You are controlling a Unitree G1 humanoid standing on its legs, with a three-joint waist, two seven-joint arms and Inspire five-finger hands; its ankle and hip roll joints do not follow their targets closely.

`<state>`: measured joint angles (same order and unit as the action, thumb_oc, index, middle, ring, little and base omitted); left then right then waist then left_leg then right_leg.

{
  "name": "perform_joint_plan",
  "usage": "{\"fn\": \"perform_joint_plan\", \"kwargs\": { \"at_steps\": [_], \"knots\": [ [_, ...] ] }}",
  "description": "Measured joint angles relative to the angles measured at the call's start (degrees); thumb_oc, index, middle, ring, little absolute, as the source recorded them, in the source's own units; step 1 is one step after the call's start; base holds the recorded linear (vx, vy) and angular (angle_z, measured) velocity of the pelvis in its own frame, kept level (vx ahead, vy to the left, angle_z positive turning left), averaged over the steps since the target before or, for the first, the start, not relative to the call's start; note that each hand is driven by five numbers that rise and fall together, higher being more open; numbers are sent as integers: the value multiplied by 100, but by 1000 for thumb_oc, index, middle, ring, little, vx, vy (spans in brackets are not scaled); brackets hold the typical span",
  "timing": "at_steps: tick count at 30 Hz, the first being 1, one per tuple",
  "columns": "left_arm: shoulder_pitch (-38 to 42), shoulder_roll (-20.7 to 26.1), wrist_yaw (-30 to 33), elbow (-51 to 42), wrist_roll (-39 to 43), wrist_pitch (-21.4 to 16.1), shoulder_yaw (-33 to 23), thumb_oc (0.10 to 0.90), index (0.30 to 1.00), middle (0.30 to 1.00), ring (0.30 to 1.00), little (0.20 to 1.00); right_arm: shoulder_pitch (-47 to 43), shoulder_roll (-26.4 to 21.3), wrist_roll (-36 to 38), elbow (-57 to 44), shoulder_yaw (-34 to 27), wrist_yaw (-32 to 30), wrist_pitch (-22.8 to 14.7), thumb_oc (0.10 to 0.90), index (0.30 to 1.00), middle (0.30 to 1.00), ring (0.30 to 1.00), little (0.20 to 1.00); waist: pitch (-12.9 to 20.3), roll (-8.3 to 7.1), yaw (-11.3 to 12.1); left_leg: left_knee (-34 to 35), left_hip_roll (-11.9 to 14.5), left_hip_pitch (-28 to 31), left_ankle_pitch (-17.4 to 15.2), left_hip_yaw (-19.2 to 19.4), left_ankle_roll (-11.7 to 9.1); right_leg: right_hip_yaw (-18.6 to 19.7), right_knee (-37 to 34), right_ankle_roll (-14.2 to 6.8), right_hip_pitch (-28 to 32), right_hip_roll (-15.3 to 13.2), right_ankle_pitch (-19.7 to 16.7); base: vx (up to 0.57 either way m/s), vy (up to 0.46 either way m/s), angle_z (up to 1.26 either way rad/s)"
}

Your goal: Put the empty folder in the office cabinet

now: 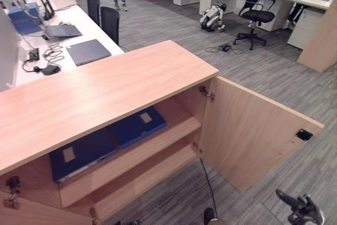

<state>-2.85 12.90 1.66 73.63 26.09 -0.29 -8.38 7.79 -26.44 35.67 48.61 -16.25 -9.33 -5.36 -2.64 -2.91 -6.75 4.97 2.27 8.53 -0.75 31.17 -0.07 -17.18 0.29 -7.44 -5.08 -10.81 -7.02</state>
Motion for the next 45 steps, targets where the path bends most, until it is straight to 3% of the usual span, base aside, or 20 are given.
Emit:
{"fn": "perform_joint_plan", "kwargs": {
  "at_steps": [1,3,6,9,12,16,22,26,29,31,36,37,38,39,40,41,42,44,45],
  "knots": [
    [-36,-1,-16,11,-4,21,-9,800,900,900,900,900,16,-176,-231,-147,21,-11,66,800,900,900,900,900,1,-65,-10,-1,23,21,-4,11,-44,-15,-8,37,6,32,-30,84,-246,-6],
    [-73,6,-23,27,-46,49,-4,800,900,900,900,900,-24,-456,-445,-262,216,5,143,800,900,900,900,900,29,-55,-32,-2,85,37,2,38,-81,-40,-43,59,34,99,-32,78,-251,-7],
    [-81,34,-103,42,-53,72,32,800,900,900,900,900,-354,-922,-810,-373,529,96,189,800,900,900,900,900,50,-71,-52,-29,195,57,74,43,-176,-32,-334,305,165,291,-141,79,-233,-7],
    [-13,43,-108,8,-45,76,44,800,900,900,900,900,-806,-1103,-916,-378,842,178,210,800,900,900,900,900,62,-20,-30,-30,279,51,123,41,-244,-47,-543,400,288,413,-251,56,-177,-4],
    [136,24,-120,-7,-31,79,216,800,900,900,900,900,-1236,-1302,-1097,-535,1396,298,211,800,900,900,900,900,59,159,107,-29,387,46,142,-25,-294,-70,-571,472,317,542,-204,39,-123,4],
    [128,17,-126,-35,66,91,252,800,900,900,900,900,-1502,-1463,-1084,-674,1745,393,257,800,900,900,900,900,56,342,207,-28,503,37,132,-18,-324,-74,-574,525,306,644,-153,30,-84,-3],
    [-45,-33,-226,-30,73,150,254,800,900,900,900,900,-1628,-1647,-1002,-758,2036,586,257,800,900,900,900,900,49,417,206,-5,582,-42,143,-83,-362,-65,-574,574,239,741,-119,16,-28,-6],
    [-85,-109,-235,16,89,178,232,800,900,900,900,900,-1705,-1671,-246,-865,2288,776,295,800,900,900,900,900,40,420,203,-1,591,-58,148,-241,-372,-61,-574,577,234,782,-117,-9,7,-8],
    [-184,-173,-225,8,250,163,138,800,900,900,900,900,-1626,-1390,973,-1305,2455,1032,354,800,900,900,900,900,35,435,102,1,594,-71,127,-380,-405,-67,-574,584,219,816,-112,-11,27,-15],
    [-200,-210,-232,18,286,175,136,800,900,900,900,900,-1506,-1433,1189,-1571,2514,1064,340,800,900,900,900,900,34,434,43,1,593,-80,125,-481,-408,-69,-574,583,208,839,-113,-24,46,-17],
    [-189,-269,-241,-33,277,181,142,800,900,900,900,900,-796,-1301,1410,-2953,3521,1367,330,800,900,900,900,900,53,282,36,1,634,-79,130,-665,-419,-324,-573,570,138,911,-105,-41,77,-37],
    [-170,-275,-245,-45,276,179,148,800,900,900,900,900,-731,-1275,1408,-3129,3877,1573,370,800,900,900,900,900,57,272,43,4,703,-107,117,-806,-402,-404,-531,413,129,966,-1,-44,117,-31],
    [-132,-355,-236,-93,281,170,249,800,900,900,900,900,-706,-1208,1413,-3135,4079,1745,396,800,900,900,900,900,60,353,96,-16,817,-206,122,-899,-418,-388,-160,542,-63,1034,145,-59,162,7],
    [-50,-293,-234,-232,279,100,383,800,900,900,900,900,-567,-859,1406,-3125,4320,1965,364,800,900,900,900,900,120,221,53,-199,919,-489,123,-1048,-439,-135,1157,845,-504,802,689,-72,178,53],
    [264,-216,-249,-138,280,95,496,800,900,900,900,900,-518,-237,1447,-3060,4772,2293,476,800,900,900,900,900,293,-99,120,-237,843,-571,284,-1041,-582,-493,532,671,-359,705,761,-83,179,52],
    [312,-229,-265,-116,282,106,530,800,900,900,900,900,-545,-3,1496,-3044,4898,2300,513,800,900,900,900,900,290,-97,193,-308,826,-559,275,-1010,-570,-582,302,592,-243,733,697,-123,236,21],
    [396,-288,-271,-82,283,113,547,800,900,900,900,900,-571,402,1634,-2975,5135,2318,570,800,900,900,900,900,298,-101,270,-284,766,-449,275,-1021,-568,-874,-23,443,-104,745,386,-82,152,-1],
    [460,-400,-279,-44,283,111,606,800,900,900,900,900,-570,541,1730,-2969,5423,2399,609,800,900,900,900,900,300,74,252,-265,760,-436,262,-1058,-572,-1163,-198,516,-15,816,236,-67,134,43],
    [568,-479,-304,-11,286,97,608,800,900,900,900,900,-655,692,1742,-2977,5654,2605,741,800,900,900,900,900,292,91,310,-262,718,-456,249,-1095,-591,-1259,-301,521,39,756,231,-75,161,64]
  ]
}}
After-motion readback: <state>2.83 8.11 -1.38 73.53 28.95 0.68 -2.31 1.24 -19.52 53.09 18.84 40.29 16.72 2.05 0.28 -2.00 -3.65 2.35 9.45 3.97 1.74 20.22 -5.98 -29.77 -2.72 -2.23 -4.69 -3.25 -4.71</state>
